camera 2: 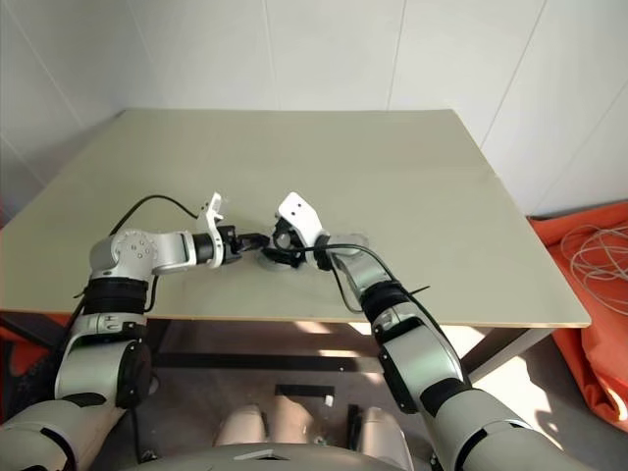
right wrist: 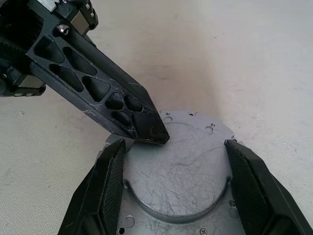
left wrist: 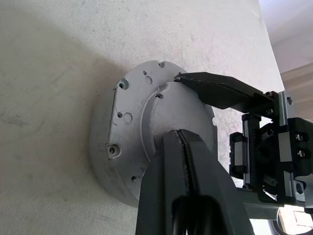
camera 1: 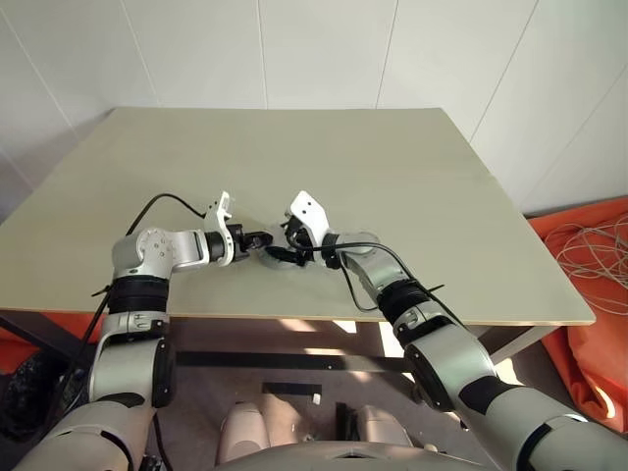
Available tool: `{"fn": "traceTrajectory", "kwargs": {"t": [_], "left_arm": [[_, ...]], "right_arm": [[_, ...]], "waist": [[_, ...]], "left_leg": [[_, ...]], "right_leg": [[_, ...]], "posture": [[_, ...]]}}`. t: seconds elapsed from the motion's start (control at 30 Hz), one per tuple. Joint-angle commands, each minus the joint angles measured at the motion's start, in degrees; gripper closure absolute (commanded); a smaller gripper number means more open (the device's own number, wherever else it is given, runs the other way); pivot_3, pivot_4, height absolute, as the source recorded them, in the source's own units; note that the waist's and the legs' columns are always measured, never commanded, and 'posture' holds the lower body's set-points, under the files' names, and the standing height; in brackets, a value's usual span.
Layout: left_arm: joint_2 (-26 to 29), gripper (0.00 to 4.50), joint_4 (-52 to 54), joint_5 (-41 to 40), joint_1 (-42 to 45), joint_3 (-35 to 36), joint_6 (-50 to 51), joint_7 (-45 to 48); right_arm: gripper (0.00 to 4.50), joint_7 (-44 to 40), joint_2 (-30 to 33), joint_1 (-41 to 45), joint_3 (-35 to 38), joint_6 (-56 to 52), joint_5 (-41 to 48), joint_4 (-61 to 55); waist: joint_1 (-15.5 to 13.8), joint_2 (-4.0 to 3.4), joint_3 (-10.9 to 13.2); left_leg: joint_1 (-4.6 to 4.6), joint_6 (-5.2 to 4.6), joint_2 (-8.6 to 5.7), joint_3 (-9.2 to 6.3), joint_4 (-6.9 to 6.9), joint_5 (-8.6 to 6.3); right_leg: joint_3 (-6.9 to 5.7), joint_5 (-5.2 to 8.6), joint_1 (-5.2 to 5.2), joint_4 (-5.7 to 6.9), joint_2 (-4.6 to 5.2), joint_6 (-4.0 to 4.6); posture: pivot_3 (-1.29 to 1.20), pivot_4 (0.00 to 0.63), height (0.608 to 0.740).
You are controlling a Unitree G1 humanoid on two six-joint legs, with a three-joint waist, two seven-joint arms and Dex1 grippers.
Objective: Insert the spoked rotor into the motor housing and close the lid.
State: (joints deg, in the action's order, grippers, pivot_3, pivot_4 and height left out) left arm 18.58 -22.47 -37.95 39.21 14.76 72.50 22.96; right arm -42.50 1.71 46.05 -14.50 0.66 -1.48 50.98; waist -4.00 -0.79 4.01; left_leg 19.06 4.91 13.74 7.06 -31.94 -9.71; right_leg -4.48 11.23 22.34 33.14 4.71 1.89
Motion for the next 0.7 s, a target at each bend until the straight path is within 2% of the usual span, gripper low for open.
{"fn": "traceTrajectory", "kwargs": {"t": [0.03,0.33,0.7], "left_arm": [[-0.76,4.47,-0.64,0.66,-0.28,2.45,1.97,-3.24],[-3.08,4.47,-4.26,0.17,1.62,9.8,6.71,-8.68],[-3.71,4.47,-7.49,1.62,4.71,11.02,9.41,-12.72]], "right_arm": [[1.39,1.25,1.63,-1.42,-0.57,-2.5,-2.36,1.74],[1.39,0.78,1.88,-2.59,-0.29,-4.13,-1.91,-1.67],[1.39,1.04,2.01,-3.48,-0.36,-5.11,-1.96,-3.81]], "waist": [[0.01,-0.05,0.0],[0.03,-0.12,-0.01],[-0.03,-0.14,-0.02]], "left_leg": [[0.0,-0.01,0.0,0.0,0.01,-0.01],[-0.03,-0.04,-0.05,0.0,0.25,-0.03],[-0.12,-0.05,-0.12,0.01,0.69,-0.03]], "right_leg": [[-0.12,0.0,-0.01,-0.03,0.09,0.0],[-0.31,0.0,-0.11,-0.38,0.17,0.0],[-0.39,0.0,-0.12,-0.41,0.24,-0.01]], "posture": [[0.0,0.0,0.74],[0.0,0.0,0.74],[0.0,0.0,0.74]]}}
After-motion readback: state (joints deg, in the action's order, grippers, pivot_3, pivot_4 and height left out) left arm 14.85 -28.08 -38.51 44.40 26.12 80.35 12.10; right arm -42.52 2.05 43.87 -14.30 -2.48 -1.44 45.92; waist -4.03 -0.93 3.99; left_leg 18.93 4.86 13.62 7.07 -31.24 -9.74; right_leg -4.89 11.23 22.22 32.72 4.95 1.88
